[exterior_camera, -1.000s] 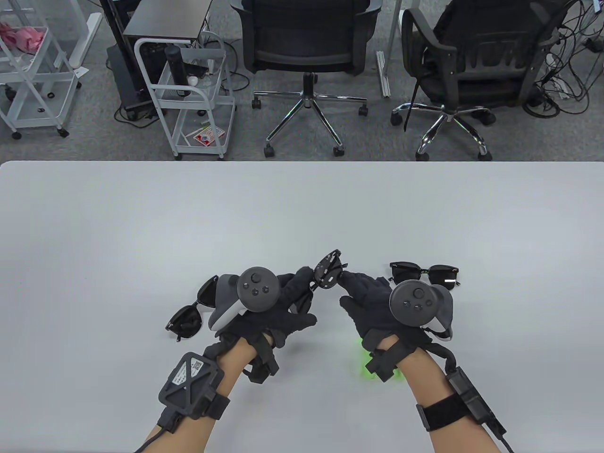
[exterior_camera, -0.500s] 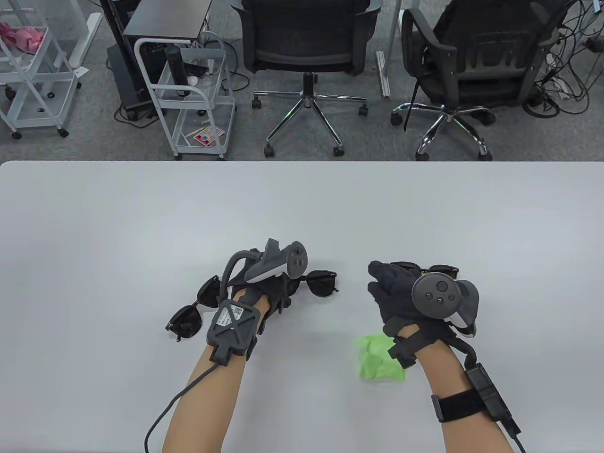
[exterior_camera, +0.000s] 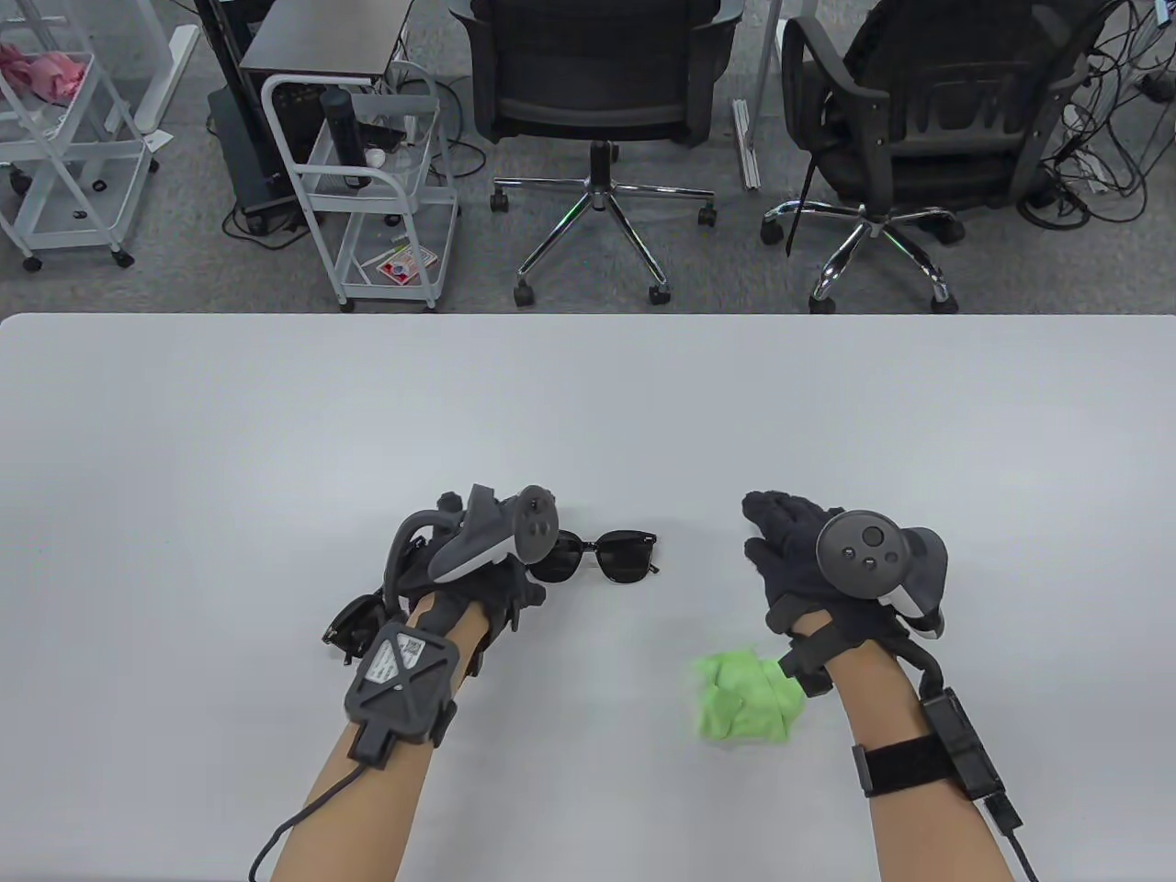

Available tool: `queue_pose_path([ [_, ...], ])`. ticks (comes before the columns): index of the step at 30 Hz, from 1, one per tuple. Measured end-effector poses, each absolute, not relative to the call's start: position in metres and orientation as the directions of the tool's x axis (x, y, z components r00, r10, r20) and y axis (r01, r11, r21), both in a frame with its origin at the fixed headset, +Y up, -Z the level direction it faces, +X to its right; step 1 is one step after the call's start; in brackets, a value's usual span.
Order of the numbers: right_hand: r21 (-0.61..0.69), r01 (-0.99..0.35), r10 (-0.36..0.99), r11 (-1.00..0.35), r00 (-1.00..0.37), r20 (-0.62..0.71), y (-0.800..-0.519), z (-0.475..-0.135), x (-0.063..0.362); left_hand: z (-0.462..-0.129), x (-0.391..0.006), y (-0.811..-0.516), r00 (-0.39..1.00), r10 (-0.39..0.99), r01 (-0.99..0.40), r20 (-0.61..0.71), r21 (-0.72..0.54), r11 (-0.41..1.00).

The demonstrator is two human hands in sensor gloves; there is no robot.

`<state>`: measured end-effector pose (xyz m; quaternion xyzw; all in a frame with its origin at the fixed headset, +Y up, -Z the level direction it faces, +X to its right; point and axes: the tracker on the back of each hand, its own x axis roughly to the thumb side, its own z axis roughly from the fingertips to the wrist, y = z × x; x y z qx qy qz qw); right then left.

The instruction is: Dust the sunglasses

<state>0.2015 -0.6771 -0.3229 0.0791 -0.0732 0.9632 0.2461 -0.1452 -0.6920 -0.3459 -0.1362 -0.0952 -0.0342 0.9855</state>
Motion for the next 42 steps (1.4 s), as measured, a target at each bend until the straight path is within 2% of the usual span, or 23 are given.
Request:
queue_pose_path([
  [3, -0.12, -0.34, 0.323, -0.933, -0.936, 0.143, -0.681, -0.337, 0.209, -0.321, -0.158, -0.679, 0.983, -0.06, 0.092, 0.176, -0.178, 0.98],
  [5, -0.099, -0.174, 0.164, -0.98, -0.98, 0.109, -0.69, -0.348, 0.216, -0.31, -0.164, -0.677, 0.987, -0.031, 0.052, 0.16, -0.126, 0.991],
  [8, -0.044, -0.09, 0.088, -0.995, -0.995, 0.047, -0.71, -0.359, 0.226, -0.308, -0.166, -0.684, 0.986, 0.025, -0.004, 0.163, -0.125, 0.992],
  [12, 0.05, 0.043, -0.042, -0.998, -0.999, 0.02, -0.732, -0.371, 0.235, -0.311, -0.166, -0.691, 0.985, 0.01, 0.018, 0.172, -0.16, 0.987],
  [15, 0.136, 0.064, -0.063, -0.989, -0.998, 0.012, -0.745, -0.378, 0.239, -0.311, -0.166, -0.692, 0.984, 0.019, 0.01, 0.174, -0.163, 0.987],
  [17, 0.147, 0.051, -0.051, -0.988, -0.999, 0.005, -0.752, -0.38, 0.24, -0.311, -0.166, -0.692, 0.984, 0.022, 0.008, 0.177, -0.168, 0.986],
  [20, 0.133, 0.071, -0.07, -0.989, -0.997, 0.011, -0.757, -0.38, 0.239, -0.31, -0.165, -0.692, 0.983, 0.027, 0.004, 0.181, -0.168, 0.986],
  [23, 0.036, 0.148, -0.148, -0.988, -0.989, 0.016, -0.748, -0.377, 0.236, -0.31, -0.166, -0.692, 0.983, 0.037, -0.007, 0.18, -0.165, 0.986],
  [26, 0.03, 0.101, -0.1, -0.994, -0.994, 0.033, -0.733, -0.371, 0.227, -0.308, -0.165, -0.688, 0.98, 0.06, -0.03, 0.19, -0.154, 0.988],
  [29, -0.045, -0.012, 0.007, -0.999, -0.994, 0.111, -0.704, -0.361, 0.202, -0.305, -0.16, -0.682, 0.973, 0.093, -0.066, 0.213, -0.13, 0.989],
  [33, -0.038, -0.092, 0.078, -0.995, -0.958, 0.275, -0.668, -0.34, 0.147, -0.294, -0.143, -0.671, 0.942, 0.133, -0.122, 0.306, -0.056, 0.991],
  [38, 0.021, -0.176, 0.17, -0.984, -0.902, 0.398, -0.654, -0.318, 0.091, -0.28, -0.119, -0.665, 0.902, 0.102, -0.121, 0.42, 0.019, 0.992],
  [42, 0.066, -0.221, 0.226, -0.973, -0.854, 0.468, -0.656, -0.304, 0.064, -0.273, -0.105, -0.666, 0.889, 0.001, -0.048, 0.457, 0.091, 0.995],
])
